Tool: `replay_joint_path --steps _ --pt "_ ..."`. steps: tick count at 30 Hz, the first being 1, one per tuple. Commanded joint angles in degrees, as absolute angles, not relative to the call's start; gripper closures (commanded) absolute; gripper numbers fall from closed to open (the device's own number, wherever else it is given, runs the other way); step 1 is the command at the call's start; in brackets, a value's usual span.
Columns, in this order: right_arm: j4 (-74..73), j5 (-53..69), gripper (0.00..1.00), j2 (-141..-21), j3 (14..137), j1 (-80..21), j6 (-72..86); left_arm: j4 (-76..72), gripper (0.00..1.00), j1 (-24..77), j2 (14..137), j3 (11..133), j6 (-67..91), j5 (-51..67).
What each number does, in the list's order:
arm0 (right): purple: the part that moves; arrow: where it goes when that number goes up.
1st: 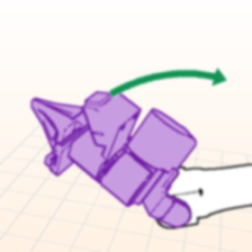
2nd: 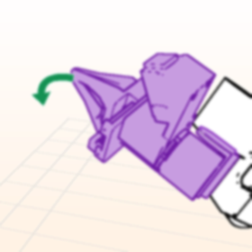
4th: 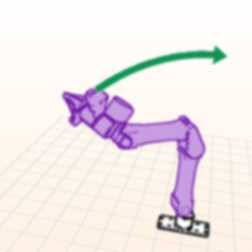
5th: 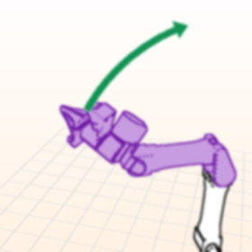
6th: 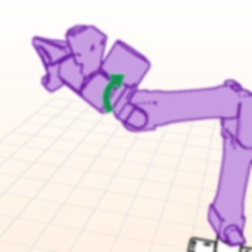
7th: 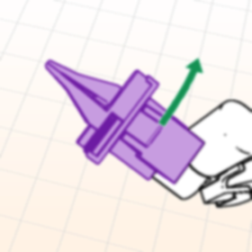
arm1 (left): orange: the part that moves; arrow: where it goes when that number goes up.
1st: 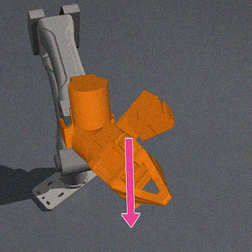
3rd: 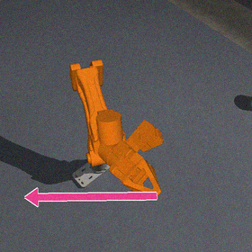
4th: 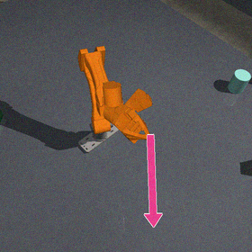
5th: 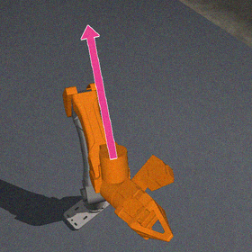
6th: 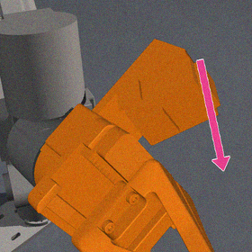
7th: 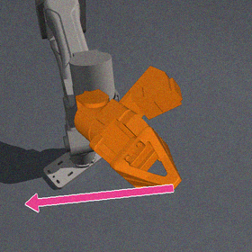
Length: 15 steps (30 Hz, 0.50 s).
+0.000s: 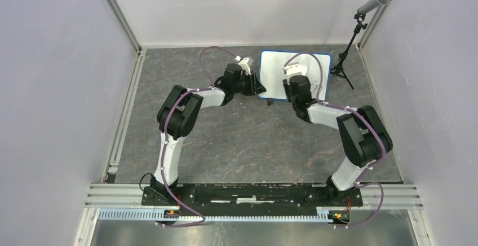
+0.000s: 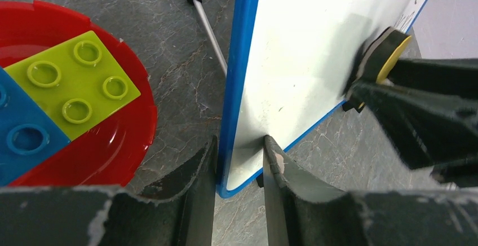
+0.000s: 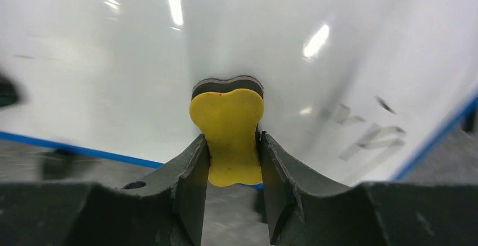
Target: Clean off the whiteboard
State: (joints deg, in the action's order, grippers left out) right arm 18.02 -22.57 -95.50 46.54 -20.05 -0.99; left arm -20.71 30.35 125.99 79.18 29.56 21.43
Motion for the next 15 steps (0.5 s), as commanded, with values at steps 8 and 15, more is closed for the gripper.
replay_joint_path --steps 8,15 --pt "23.1 -17.4 0.57 -99.8 51.6 -17.5 4.0 -14.8 0.98 28.9 129.0 81.0 31.2 16.3" --pt "26.3 -19.7 0.56 -96.3 45.0 -10.6 3.0 -14.7 0.98 28.7 129.2 81.1 31.7 16.3"
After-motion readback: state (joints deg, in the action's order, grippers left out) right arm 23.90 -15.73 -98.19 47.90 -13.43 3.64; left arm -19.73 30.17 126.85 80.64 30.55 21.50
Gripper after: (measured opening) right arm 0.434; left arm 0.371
